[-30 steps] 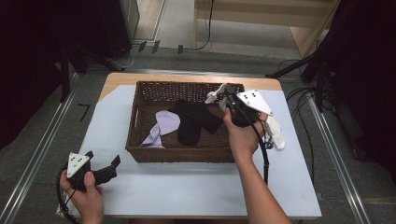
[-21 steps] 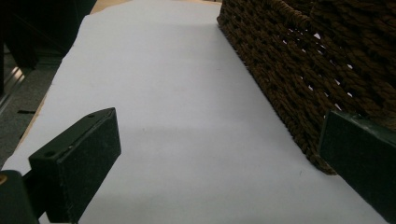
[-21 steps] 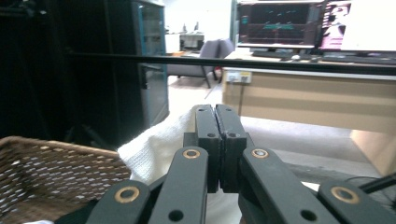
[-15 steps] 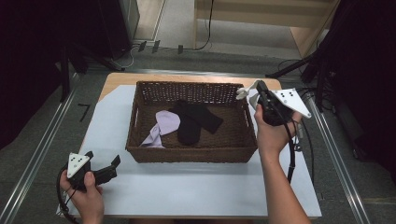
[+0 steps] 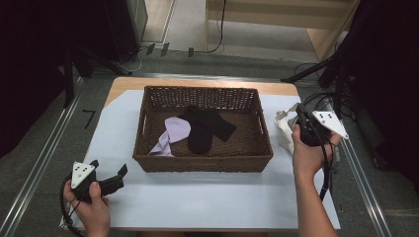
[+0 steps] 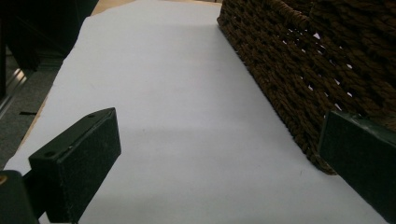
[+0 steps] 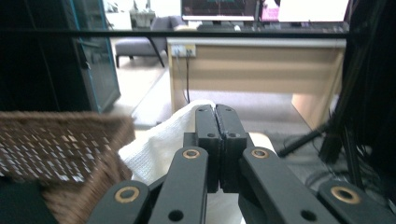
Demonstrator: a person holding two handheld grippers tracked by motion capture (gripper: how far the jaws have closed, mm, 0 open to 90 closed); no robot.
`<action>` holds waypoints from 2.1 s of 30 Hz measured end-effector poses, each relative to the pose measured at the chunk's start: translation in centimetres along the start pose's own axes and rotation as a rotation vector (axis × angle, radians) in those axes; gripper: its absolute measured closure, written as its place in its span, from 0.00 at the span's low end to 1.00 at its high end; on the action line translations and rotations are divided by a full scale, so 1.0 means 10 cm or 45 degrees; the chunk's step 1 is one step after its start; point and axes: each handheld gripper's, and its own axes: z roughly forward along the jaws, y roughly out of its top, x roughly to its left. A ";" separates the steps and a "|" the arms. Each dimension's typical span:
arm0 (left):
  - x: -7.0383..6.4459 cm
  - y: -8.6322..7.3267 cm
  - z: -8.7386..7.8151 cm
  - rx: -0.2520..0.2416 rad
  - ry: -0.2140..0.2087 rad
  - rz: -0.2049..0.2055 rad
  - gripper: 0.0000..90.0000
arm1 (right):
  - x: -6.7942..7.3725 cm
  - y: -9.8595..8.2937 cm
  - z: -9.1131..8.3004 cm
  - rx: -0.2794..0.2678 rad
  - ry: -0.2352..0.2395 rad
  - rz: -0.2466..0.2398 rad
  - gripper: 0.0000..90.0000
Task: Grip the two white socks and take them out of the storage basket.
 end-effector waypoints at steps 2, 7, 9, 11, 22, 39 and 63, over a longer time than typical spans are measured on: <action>0.00 0.00 0.00 -0.002 0.000 0.001 0.00 | -0.04 -0.10 0.01 0.032 -0.013 -0.002 0.99; 0.00 0.00 0.00 -0.002 0.000 0.001 0.00 | -0.15 -0.32 -0.01 0.054 -0.032 0.044 0.76; 0.00 0.00 0.00 -0.003 -0.001 0.001 0.00 | -0.19 -0.38 -0.04 0.067 -0.037 0.046 0.71; 0.00 0.00 0.00 -0.003 -0.001 0.001 0.00 | -0.22 -0.43 -0.08 0.072 -0.037 0.034 0.65; -0.01 0.00 0.00 -0.006 0.004 0.004 0.00 | -0.32 -0.70 -0.40 0.083 0.029 0.038 0.55; -0.01 0.00 -0.01 -0.007 0.007 0.011 0.00 | -0.57 -0.92 -0.87 0.158 0.055 0.039 0.19; -0.01 0.00 -0.01 -0.013 -0.001 0.008 0.00 | -1.12 -1.20 -1.28 0.275 0.097 0.114 0.00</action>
